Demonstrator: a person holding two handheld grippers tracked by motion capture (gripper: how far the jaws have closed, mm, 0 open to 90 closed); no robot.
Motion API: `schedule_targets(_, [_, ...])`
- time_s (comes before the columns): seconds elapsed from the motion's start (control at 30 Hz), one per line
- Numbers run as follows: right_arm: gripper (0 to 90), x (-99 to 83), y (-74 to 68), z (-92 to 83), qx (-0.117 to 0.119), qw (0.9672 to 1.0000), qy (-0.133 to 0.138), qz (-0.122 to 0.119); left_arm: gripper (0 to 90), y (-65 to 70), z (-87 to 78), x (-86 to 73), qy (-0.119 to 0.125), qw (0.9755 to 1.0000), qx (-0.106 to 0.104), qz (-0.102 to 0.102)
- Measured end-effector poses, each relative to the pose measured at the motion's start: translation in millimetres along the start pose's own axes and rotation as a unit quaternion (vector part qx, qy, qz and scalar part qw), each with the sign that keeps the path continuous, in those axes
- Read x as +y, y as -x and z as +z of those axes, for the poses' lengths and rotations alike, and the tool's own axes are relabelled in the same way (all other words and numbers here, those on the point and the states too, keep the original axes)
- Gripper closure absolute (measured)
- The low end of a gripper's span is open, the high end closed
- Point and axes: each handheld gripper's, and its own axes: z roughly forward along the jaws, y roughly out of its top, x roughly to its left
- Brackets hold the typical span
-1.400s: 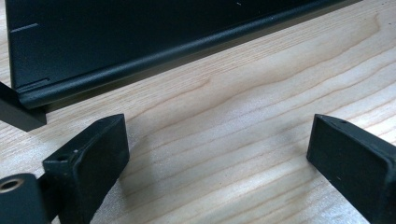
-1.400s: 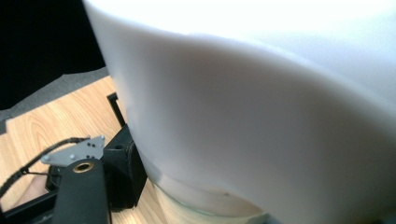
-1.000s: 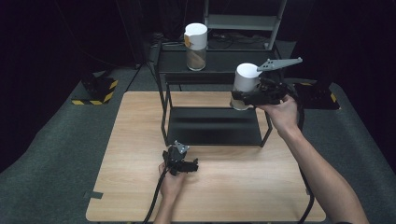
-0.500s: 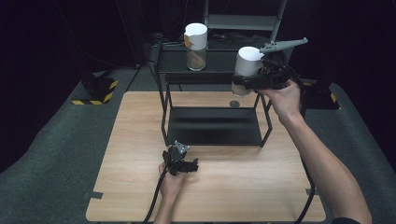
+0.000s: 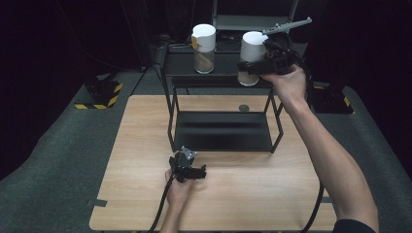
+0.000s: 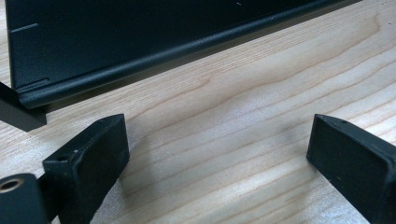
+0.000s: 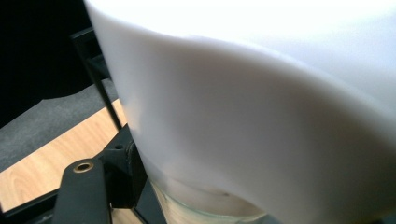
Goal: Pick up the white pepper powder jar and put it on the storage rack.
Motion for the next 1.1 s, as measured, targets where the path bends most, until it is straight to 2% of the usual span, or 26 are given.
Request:
schedule_targets(0.23, [30.3,16.0,1.3,15.2,-0.019,0.9996,-0.007,0.018,5.6,0.0,0.1,-0.1,0.000,1.0000,0.000,-0.001])
schedule_targets(0.57, [30.3,23.3,5.4,38.7,-0.049,0.9973,-0.014,0.053,5.6,0.0,0.1,-0.2,0.001,1.0000,-0.001,-0.001])
schedule_targets(0.67, [30.3,26.4,3.7,44.9,-0.062,0.9963,-0.018,0.057,5.6,0.0,0.1,-0.2,0.000,1.0000,-0.001,-0.001])
schedule_targets(1.1, [30.3,27.6,2.0,63.4,-0.084,0.9937,-0.025,0.070,5.6,0.2,0.2,-0.5,0.001,1.0000,0.000,-0.001])
